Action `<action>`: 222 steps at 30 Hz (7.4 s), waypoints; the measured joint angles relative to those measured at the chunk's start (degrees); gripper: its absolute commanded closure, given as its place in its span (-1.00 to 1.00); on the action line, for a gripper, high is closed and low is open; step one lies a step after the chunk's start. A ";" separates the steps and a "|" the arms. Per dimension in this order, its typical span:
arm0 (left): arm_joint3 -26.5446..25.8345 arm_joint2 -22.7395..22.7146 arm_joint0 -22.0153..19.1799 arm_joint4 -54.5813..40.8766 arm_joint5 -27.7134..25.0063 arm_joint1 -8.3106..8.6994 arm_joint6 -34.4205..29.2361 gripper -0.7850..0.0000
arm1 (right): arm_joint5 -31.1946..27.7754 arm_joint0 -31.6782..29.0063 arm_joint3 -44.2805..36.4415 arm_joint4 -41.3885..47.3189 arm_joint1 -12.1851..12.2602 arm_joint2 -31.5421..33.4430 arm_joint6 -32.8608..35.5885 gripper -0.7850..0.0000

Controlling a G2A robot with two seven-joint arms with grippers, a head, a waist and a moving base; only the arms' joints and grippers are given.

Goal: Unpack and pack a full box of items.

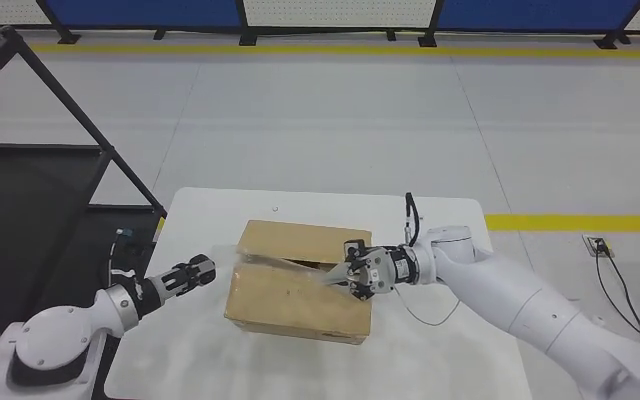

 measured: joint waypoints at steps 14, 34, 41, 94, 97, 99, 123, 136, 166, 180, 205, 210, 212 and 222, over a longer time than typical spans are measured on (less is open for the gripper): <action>1.54 2.33 -0.84 0.78 1.63 0.64 1.91 1.00 | 2.95 -0.14 2.78 2.32 -0.81 0.00 -2.96 1.00; 1.60 1.95 -0.69 -0.68 3.11 1.64 3.67 -0.25 | 6.21 -0.21 1.90 3.69 -0.31 0.00 -6.19 1.00; 0.66 1.31 0.46 -1.51 2.74 1.87 5.57 -0.26 | 6.46 -0.06 2.46 3.58 0.16 0.01 -6.45 1.00; 0.40 0.83 0.66 -3.62 3.99 3.84 9.27 -0.40 | 9.76 -7.10 2.56 -1.91 3.12 13.00 -10.05 1.00; -0.62 -0.24 1.88 -4.22 4.17 3.94 9.84 -0.46 | 7.74 -7.38 1.25 -4.62 3.28 14.23 -8.64 1.00; -1.20 -0.58 2.54 -4.20 4.31 4.01 9.85 -0.50 | 6.90 -7.54 0.67 -6.29 3.38 14.86 -7.56 1.00; -5.85 5.10 7.27 -5.28 8.06 3.79 13.14 -1.00 | -6.09 -6.46 -0.81 -27.80 2.21 19.51 0.42 -1.00; -7.85 5.61 7.68 -4.96 7.80 3.99 13.25 -1.00 | -11.40 -8.68 -8.49 -38.85 3.93 24.33 -6.45 -1.00; -10.81 13.17 17.99 66.41 6.38 5.31 47.75 -1.00 | -6.80 -13.36 -14.67 -48.33 5.17 30.81 -11.15 -1.00; -6.09 14.65 18.14 77.43 13.48 5.47 52.89 -1.00 | -6.43 -11.62 -12.25 -49.50 3.69 30.45 -8.73 -1.00; 7.53 20.94 10.04 120.11 19.91 2.98 70.89 -1.00 | -5.69 -10.73 -8.08 -49.78 1.60 31.15 -7.59 -1.00; 3.66 15.71 11.01 88.67 10.40 2.35 70.38 -1.00 | -5.64 -10.47 -7.56 -50.08 1.23 31.17 -7.18 -1.00; 3.21 13.19 11.54 77.18 5.79 2.24 68.73 -1.00 | -5.75 -10.34 -7.16 -50.16 1.04 31.14 -6.91 -1.00; 7.66 3.25 10.48 26.81 -25.86 2.41 50.57 -1.00 | -5.96 -9.79 -5.39 -50.49 0.20 31.05 -6.02 -1.00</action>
